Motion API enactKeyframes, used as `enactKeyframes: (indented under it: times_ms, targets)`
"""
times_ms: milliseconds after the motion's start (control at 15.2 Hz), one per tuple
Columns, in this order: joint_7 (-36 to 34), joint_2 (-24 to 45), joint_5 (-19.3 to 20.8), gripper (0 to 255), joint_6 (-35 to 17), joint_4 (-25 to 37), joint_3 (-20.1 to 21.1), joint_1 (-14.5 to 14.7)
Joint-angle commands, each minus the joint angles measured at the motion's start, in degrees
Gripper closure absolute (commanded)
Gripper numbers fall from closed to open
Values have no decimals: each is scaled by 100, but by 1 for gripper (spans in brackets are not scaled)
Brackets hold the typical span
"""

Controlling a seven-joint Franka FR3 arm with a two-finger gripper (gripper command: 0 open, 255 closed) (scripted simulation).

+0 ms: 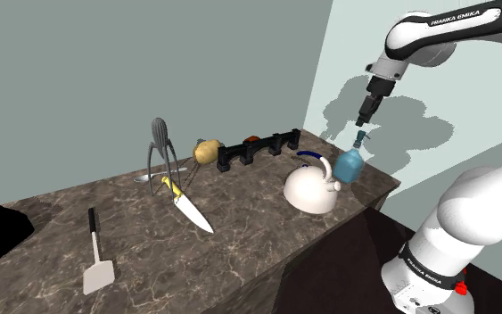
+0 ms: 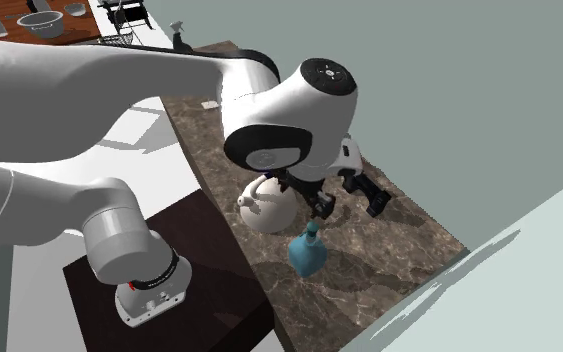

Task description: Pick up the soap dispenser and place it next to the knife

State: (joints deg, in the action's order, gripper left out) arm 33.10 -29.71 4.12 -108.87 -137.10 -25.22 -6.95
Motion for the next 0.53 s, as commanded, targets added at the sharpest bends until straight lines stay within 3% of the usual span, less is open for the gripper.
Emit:
enactKeyframes:
  times_ms: [0, 132, 462]
  targets:
    - [328, 310, 4, 0, -197, 95, -304, -35]
    - [634, 627, -49, 0, -324, 256, -581, -44]
    - [692, 750, -82, 0, -661, 31, -644, -29]
